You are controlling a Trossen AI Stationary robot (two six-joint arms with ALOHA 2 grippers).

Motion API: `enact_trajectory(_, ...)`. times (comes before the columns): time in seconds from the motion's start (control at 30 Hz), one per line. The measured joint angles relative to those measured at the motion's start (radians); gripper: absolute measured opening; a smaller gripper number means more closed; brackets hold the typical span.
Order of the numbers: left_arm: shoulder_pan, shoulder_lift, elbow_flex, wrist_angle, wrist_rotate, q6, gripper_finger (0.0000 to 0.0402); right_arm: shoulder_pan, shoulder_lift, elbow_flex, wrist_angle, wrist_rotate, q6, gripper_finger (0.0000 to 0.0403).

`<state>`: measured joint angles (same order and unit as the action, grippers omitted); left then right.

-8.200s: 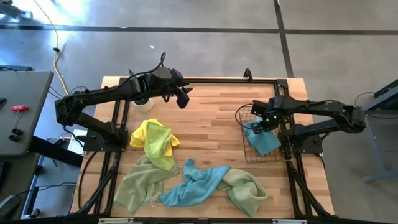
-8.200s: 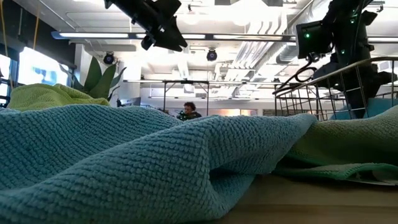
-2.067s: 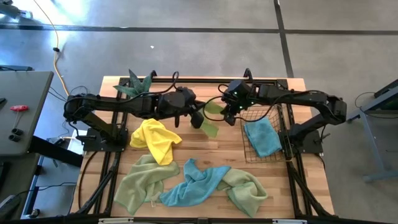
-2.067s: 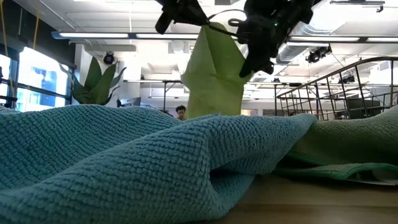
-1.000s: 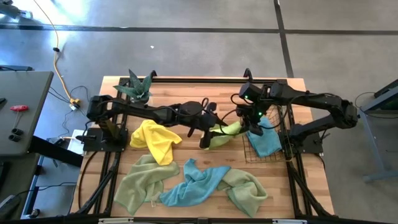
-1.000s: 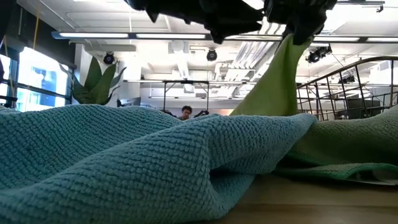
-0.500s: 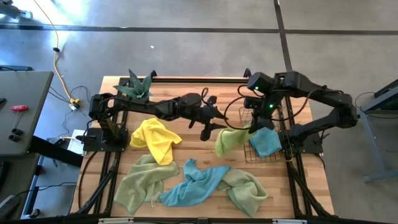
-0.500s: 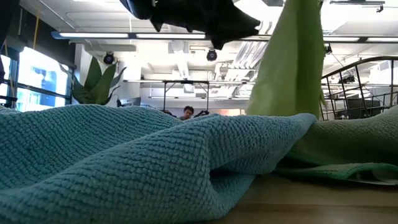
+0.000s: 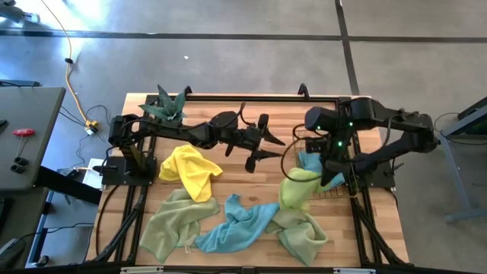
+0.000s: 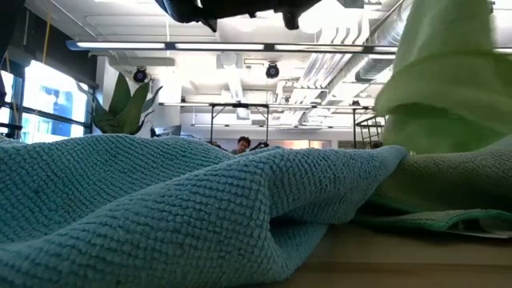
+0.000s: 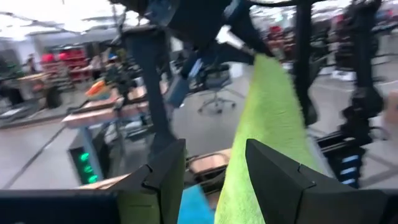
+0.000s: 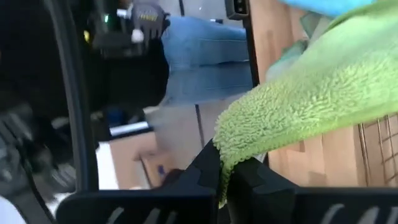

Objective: Fold microfiber towels
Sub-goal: Fold the light green microfiber cloth

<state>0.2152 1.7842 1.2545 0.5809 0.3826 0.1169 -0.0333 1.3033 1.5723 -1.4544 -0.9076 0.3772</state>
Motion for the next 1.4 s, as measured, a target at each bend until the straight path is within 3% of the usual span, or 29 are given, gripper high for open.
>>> enact_trajectory(0.37, -0.006, 0.043, 0.001, 0.107, 0.074, -0.066, 0.0156, 0.050, 0.048, 0.000, 0.116, 0.227, -0.257, 0.0000)
enact_trajectory(0.57, -0.006, 0.056, 0.008, 0.127, 0.158, -0.106, 0.0156, 0.049, 0.116, 0.015, 0.153, 0.281, -0.400, 0.0000)
enact_trajectory(0.87, -0.007, 0.058, 0.012, 0.098, 0.175, -0.131, 0.0156, 0.054, 0.248, 0.237, 0.045, 0.621, -0.724, 0.0000)
enact_trajectory(1.13, 0.001, 0.058, 0.012, 0.081, 0.176, -0.123, 0.0156, 0.090, 0.392, 0.514, -0.124, 0.566, -0.691, 0.0000)
enact_trajectory(1.4, -0.009, 0.058, 0.012, 0.074, 0.302, -0.148, 0.0156, 0.122, 0.441, 0.531, -0.119, 0.575, -0.674, 0.0000)
